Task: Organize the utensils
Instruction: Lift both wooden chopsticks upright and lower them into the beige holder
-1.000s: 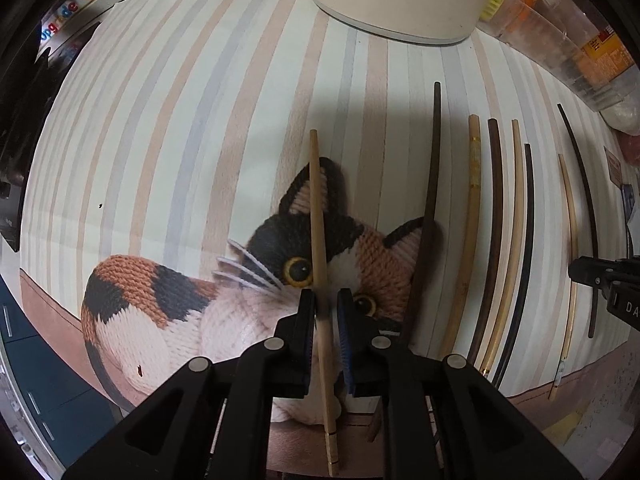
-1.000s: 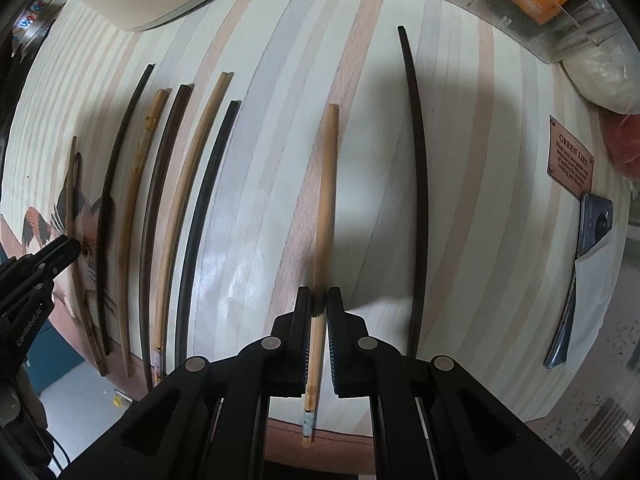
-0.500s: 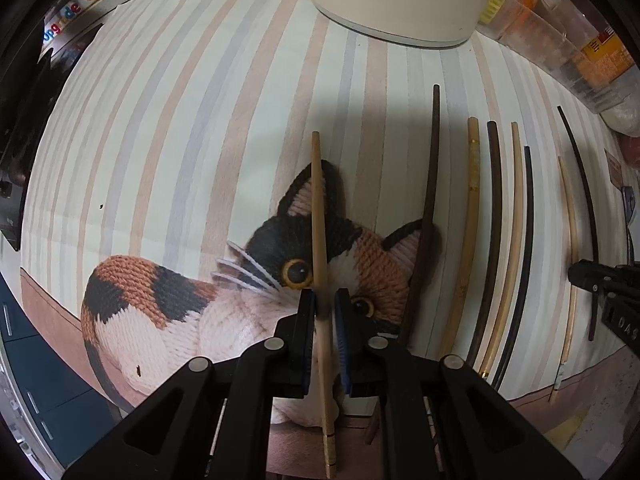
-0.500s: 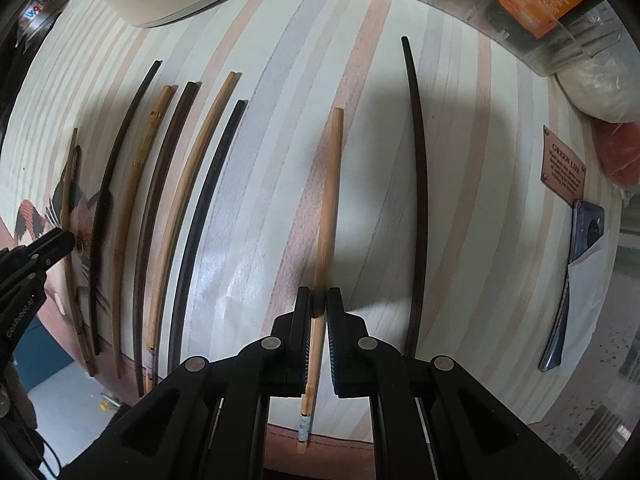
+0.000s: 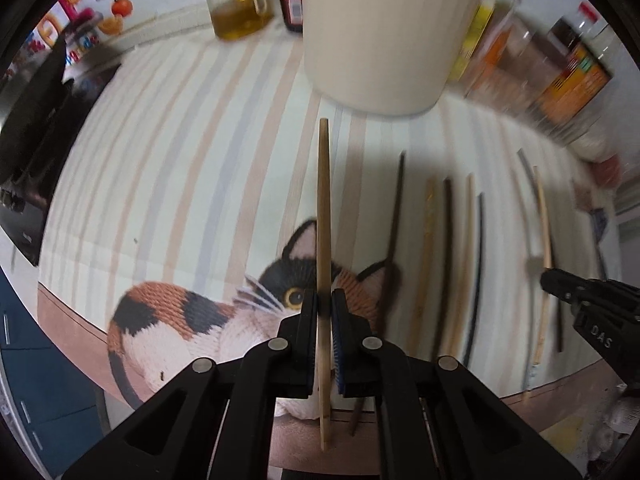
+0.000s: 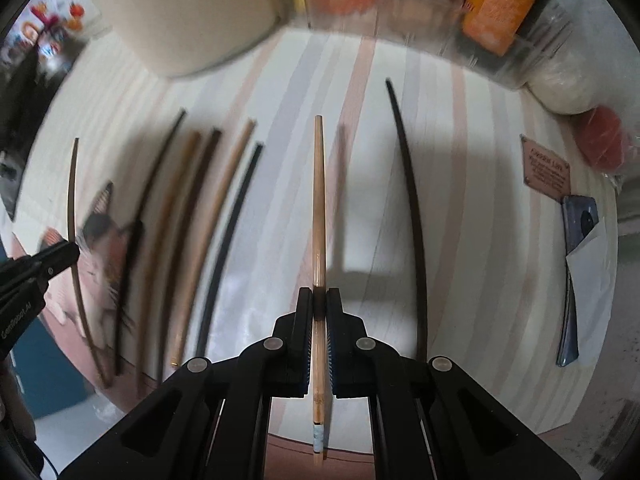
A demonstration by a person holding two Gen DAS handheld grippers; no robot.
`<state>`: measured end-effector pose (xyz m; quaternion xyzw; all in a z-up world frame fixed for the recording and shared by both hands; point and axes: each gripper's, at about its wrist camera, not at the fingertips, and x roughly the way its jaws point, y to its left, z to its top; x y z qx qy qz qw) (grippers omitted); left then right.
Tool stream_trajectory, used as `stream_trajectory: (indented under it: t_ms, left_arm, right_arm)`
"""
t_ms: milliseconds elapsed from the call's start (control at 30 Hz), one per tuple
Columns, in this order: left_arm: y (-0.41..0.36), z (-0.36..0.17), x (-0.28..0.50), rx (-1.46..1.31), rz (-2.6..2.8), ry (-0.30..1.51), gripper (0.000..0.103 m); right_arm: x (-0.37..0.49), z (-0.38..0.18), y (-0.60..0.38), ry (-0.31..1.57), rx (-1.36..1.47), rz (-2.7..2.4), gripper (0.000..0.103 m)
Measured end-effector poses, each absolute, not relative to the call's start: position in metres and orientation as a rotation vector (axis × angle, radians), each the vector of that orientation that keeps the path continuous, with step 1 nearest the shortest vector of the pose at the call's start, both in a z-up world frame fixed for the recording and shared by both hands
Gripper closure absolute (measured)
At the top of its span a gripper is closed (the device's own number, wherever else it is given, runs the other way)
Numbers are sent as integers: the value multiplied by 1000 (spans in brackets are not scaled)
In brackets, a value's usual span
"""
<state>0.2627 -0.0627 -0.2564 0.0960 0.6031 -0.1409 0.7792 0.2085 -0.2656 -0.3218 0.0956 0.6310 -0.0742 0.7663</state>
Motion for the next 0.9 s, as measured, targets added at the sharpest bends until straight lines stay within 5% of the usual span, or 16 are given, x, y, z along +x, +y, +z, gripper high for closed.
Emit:
stream_trajectory:
  t_ms: [300, 600, 900]
  left_arm:
    - [-63, -158, 271, 99, -347, 1084, 99]
    - [-63, -19, 312, -17, -406, 791, 99]
    - [-82, 41, 389, -11, -392, 679, 99]
  right_arm:
    - [210, -239, -262, 1079, 267, -118, 97]
    - [261, -99, -272, 747, 301, -56, 97]
    - [338, -14, -270, 558, 314, -34, 97]
